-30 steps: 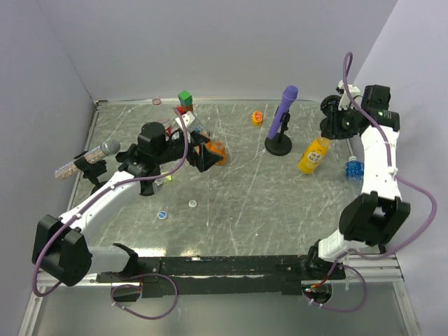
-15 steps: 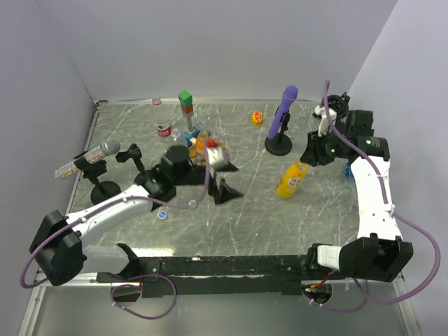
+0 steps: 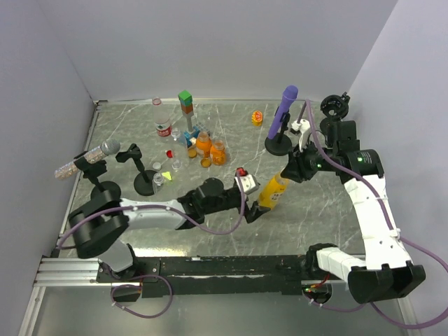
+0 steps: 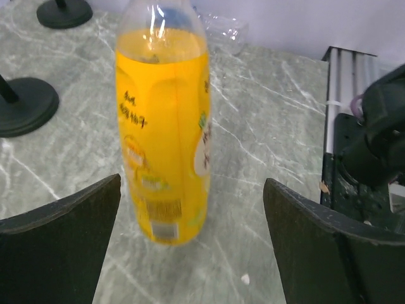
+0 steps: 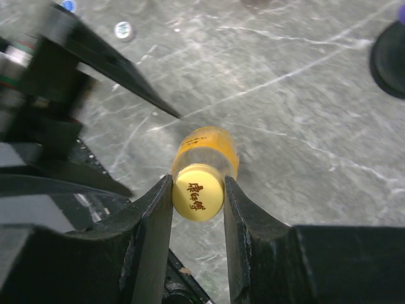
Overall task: Unscrew the bottle caps
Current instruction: Pick up the plastic bottle at the center of the board.
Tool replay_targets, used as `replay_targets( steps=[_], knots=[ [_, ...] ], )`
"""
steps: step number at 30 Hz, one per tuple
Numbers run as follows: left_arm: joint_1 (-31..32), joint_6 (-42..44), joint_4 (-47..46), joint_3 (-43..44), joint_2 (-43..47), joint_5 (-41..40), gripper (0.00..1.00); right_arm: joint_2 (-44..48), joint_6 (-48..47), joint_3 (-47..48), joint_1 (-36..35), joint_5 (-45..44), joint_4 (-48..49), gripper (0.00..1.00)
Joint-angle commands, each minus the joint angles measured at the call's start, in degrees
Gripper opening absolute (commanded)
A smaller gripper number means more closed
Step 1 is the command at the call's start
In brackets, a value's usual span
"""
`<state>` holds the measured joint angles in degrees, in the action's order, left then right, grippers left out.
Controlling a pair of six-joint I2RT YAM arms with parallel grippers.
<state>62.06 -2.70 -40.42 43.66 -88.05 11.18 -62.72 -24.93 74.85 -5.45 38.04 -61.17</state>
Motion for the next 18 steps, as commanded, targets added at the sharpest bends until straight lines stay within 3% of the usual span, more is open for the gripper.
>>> replay_targets(
  steps=[1,6,13,15,18],
  knots=[
    [3.2,-3.5,-9.8,4.8,-5.2,-10.6,0.97,2.2,1.7,1.6,-1.5,4.8,0.9,0.0],
    [4.6,-5.4,-12.2,7.0,-10.9,-14.8,0.97,2.7,2.3,1.1,-1.8,8.0,0.3,0.0],
    [5.3,-5.0,-12.8,9.3,-15.0,-14.6,0.99,3.8,2.0,0.3,-1.9,8.7,-0.1,0.0],
    [5.3,-5.2,-13.1,9.0,-15.1,-14.3,0.94,4.1,2.0,0.5,-1.9,8.6,-0.4,0.0],
    [5.3,-5.3,-11.7,9.3,-14.8,-13.7,0.73,4.2,1.9,0.0,-1.9,8.2,-0.3,0.0]
  ],
)
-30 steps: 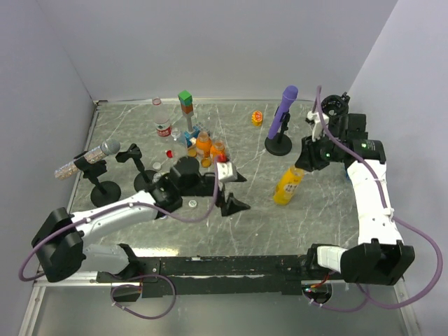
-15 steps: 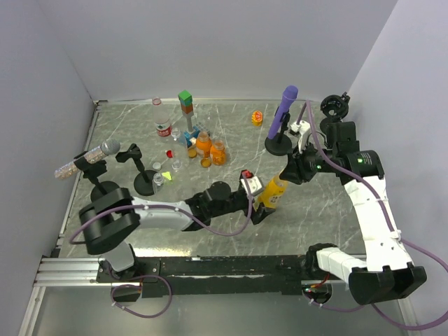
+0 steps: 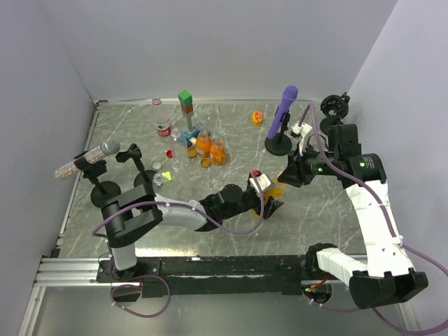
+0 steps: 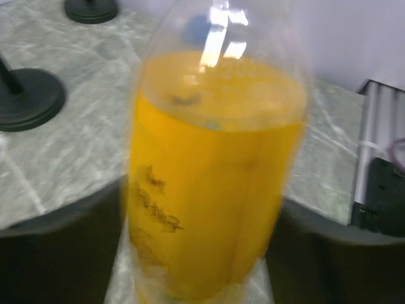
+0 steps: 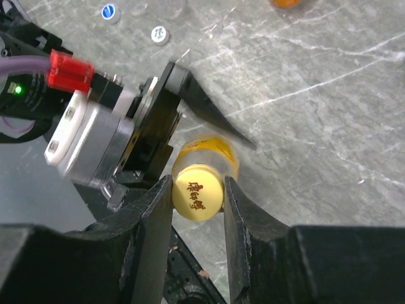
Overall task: Unscrew the bottle caps
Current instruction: Pick up the plastic bottle at the center of the board.
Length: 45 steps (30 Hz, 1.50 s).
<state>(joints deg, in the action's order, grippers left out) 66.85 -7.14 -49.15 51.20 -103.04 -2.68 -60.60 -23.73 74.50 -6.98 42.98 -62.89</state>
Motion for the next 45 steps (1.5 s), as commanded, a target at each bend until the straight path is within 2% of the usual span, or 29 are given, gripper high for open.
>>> replay_targets(
  steps=[1,7,9,11,15,22,26,29,32,38,45],
  knots=[
    [0.6,-0.9,-2.7,1.8,0.5,0.7,0.65,2.2,0.8,0.1,-0.4,3.2,1.6,0.0],
    [0.7,0.2,-0.3,0.6,3.5,4.9,0.33,3.3,1.2,-1.6,-0.4,2.7,2.9,0.01],
    [0.7,1.1,3.1,0.5,5.8,7.1,0.23,3.6,0.4,-1.8,-0.3,2.6,2.4,0.03],
    [0.7,2.8,8.0,0.6,8.0,10.3,0.19,4.0,-1.3,-1.8,-0.4,3.2,1.0,0.1],
    [0.7,6.2,21.3,1.3,13.2,16.6,0.17,6.1,-3.4,-2.3,-0.4,4.4,0.2,0.22],
    [0.6,10.9,37.9,2.7,21.3,24.7,0.13,5.8,-6.5,-2.0,-0.5,7.9,-3.0,0.29],
    [0.6,12.7,47.5,6.4,21.0,28.5,0.12,5.7,-7.6,-1.2,-0.3,10.9,-5.0,0.49],
    [0.6,13.4,53.6,9.0,19.6,29.2,0.11,5.5,-7.7,1.1,-0.4,12.5,-6.4,0.69],
    [0.6,13.6,55.8,9.6,19.5,28.9,0.11,4.9,-7.8,3.0,-0.4,14.3,-8.1,0.78],
    [0.6,13.9,57.1,9.4,20.6,27.2,0.1,3.1,-6.9,2.8,-0.4,15.2,-9.5,0.81],
    [0.6,11.7,56.4,9.5,21.1,24.3,0.1,2.6,-10.1,-1.7,-0.4,14.9,-14.1,0.8]
  ],
)
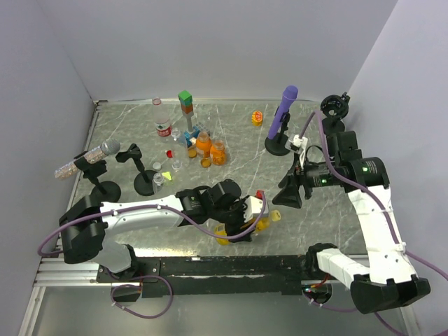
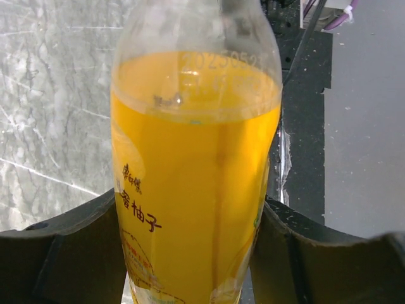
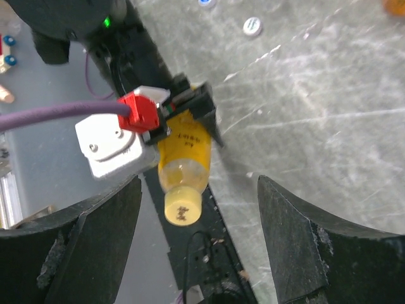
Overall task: Unscrew the bottle caps
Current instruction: Pick up the plastic bottle at the center of the board, then unscrew the bottle cap from the plastic bottle.
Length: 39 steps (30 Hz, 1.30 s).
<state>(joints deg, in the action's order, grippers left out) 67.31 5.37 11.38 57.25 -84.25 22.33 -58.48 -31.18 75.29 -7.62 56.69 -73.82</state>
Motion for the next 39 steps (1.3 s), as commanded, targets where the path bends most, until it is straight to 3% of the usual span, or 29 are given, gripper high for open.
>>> replay_targets(
  steps=[1,7,16,21,25,28,32,39],
  knots=[
    [0.0,-1.6,-5.0,3.1,2.4,-1.0,0.1,0.9,-2.4,-3.6,0.2,1.1,-2.6,0.8],
    [-0.2,-4.9,-8.3,2.5,2.4,-2.5,0.1,0.4,-2.8,-6.7,-0.3,3.3,-3.0,0.75],
    [-1.0,-8.8,-10.9,1.4,2.9,-5.5,0.1,-2.4,-2.9,-4.4,-1.0,0.2,-4.5,0.59],
    [-1.3,-9.6,-12.7,0.3,3.1,-5.1,0.1,-3.7,-3.8,-2.6,-1.1,0.7,-5.7,0.39],
    [-1.4,-9.2,-12.7,0.0,3.1,-4.3,0.1,-4.6,-6.0,-1.2,-1.8,1.6,-7.3,0.15],
    [-1.7,-7.6,-11.8,0.0,3.7,-1.3,0.1,-5.8,-11.6,-0.6,-2.3,3.2,-11.1,0.08],
    [-3.8,-3.0,-7.1,1.4,3.7,8.6,0.1,-6.6,-24.5,0.0,-4.1,5.3,-16.3,0.01],
    [-8.6,2.3,0.9,4.6,2.3,21.8,0.1,-2.6,-43.4,-0.6,-11.0,2.0,-14.9,0.0]
  ],
)
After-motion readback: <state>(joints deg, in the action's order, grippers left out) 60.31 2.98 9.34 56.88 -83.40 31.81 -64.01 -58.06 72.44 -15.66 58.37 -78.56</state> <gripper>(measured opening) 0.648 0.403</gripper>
